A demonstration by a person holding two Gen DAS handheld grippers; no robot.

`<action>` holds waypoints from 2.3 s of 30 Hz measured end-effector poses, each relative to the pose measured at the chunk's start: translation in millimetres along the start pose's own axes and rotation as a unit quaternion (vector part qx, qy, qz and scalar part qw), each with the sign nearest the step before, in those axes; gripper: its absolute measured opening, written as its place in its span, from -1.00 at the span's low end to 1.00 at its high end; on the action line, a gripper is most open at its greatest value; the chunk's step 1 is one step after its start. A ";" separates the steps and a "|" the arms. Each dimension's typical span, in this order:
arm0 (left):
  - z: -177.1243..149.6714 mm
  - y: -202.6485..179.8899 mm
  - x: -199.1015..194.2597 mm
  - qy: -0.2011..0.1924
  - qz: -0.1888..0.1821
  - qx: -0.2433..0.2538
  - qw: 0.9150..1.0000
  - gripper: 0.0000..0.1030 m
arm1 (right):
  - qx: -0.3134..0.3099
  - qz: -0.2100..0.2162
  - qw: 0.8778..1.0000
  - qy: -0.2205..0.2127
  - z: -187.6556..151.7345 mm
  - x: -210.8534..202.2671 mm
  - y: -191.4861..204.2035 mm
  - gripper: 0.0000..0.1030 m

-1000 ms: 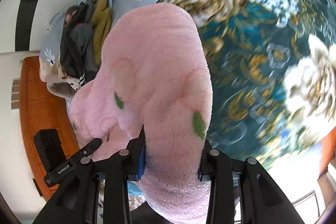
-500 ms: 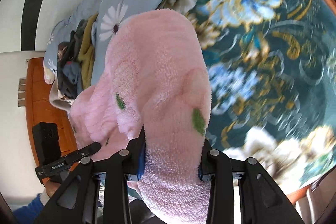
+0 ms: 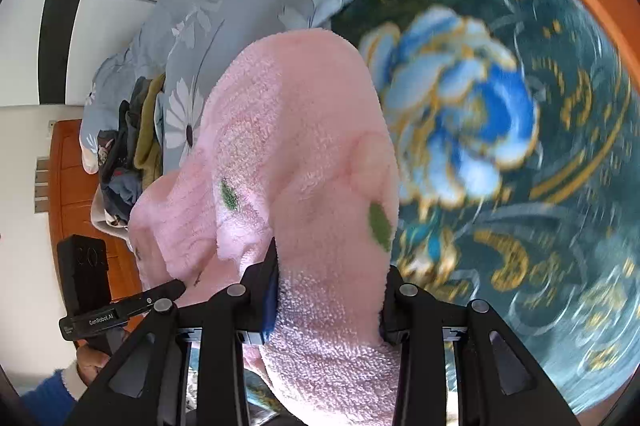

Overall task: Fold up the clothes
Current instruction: 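Carry the folded pink garment with both grippers toward the pillow, then lower the folded pink garment onto the blanket and open both grippers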

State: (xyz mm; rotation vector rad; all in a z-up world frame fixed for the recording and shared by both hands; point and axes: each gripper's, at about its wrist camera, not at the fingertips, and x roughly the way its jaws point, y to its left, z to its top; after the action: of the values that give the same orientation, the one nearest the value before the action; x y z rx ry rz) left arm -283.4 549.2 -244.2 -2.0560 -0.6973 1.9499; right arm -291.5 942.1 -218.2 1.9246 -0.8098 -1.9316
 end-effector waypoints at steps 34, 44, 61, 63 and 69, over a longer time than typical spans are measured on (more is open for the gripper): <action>-19.9 -52.0 0.0 -0.055 0.173 0.222 0.958 0.03 | -0.073 -0.146 0.983 -0.081 -0.8 -22.3 -2.2 -0.10; -32.3 -52.9 55.9 -0.013 0.201 0.271 0.941 0.03 | -0.093 -0.115 0.984 -0.095 -62.4 17.6 3.8 -0.10; -60.6 2.6 65.5 -0.018 0.205 0.220 0.954 0.30 | -0.024 -0.135 0.985 -0.104 -101.6 25.2 -25.2 -0.09; -70.1 10.1 65.7 -0.019 0.207 0.213 0.955 0.39 | -0.016 -0.144 0.984 -0.099 -115.7 30.1 -29.4 -0.09; -93.1 28.7 73.8 -0.009 0.237 0.203 0.950 0.63 | 0.025 -0.158 0.982 -0.104 -155.1 45.2 -45.5 0.08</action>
State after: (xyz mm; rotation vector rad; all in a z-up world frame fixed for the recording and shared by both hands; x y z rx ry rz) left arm -186.2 574.8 -313.8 -2.0620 0.2220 2.1173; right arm -133.8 924.4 -272.9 2.0047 -0.6395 -2.3520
